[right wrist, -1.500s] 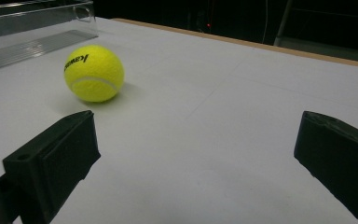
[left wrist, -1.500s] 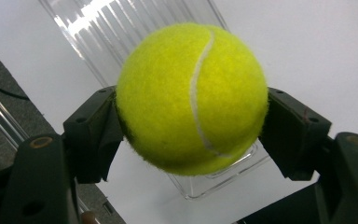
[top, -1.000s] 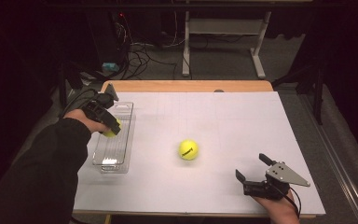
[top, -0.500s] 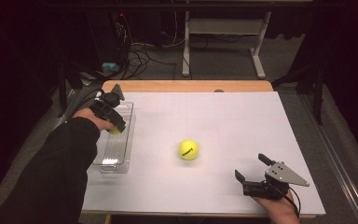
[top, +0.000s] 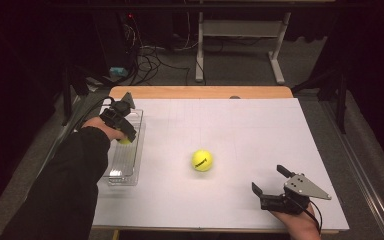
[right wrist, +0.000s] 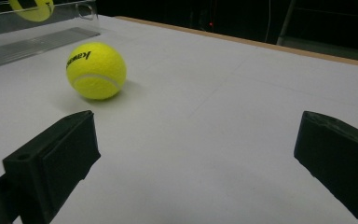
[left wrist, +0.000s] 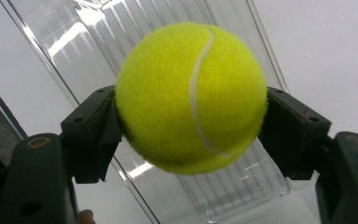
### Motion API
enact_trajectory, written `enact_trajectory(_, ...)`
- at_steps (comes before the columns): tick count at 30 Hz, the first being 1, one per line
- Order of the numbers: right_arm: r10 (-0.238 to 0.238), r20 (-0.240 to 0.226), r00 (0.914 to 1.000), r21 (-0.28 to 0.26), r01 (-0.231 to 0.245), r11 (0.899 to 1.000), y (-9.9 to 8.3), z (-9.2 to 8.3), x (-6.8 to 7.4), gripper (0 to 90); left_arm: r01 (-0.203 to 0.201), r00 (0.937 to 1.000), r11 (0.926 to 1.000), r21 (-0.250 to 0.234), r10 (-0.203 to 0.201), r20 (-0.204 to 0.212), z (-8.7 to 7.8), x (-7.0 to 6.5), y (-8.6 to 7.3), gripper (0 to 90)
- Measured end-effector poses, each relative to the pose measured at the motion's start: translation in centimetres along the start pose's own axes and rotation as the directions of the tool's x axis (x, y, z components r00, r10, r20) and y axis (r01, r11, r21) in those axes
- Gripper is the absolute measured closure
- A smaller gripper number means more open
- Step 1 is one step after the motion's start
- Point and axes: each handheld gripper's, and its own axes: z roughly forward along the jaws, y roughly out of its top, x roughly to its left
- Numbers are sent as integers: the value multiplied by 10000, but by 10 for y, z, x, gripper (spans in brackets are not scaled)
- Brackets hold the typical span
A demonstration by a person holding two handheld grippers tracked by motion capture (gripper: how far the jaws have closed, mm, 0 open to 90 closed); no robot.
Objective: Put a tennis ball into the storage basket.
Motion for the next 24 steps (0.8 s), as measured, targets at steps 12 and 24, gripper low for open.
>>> enact_trajectory(12,-99,-38,9999,52,99,9999,-1,1,2,0,-698,9970,9960,-561,715,281,-19,-14,-10,7)
enact_trajectory(24,-119,26,9999,63,119,9999,-1,1,2,0,-1344,9897,9882,-736,1375,387,-28,-43,-20,8)
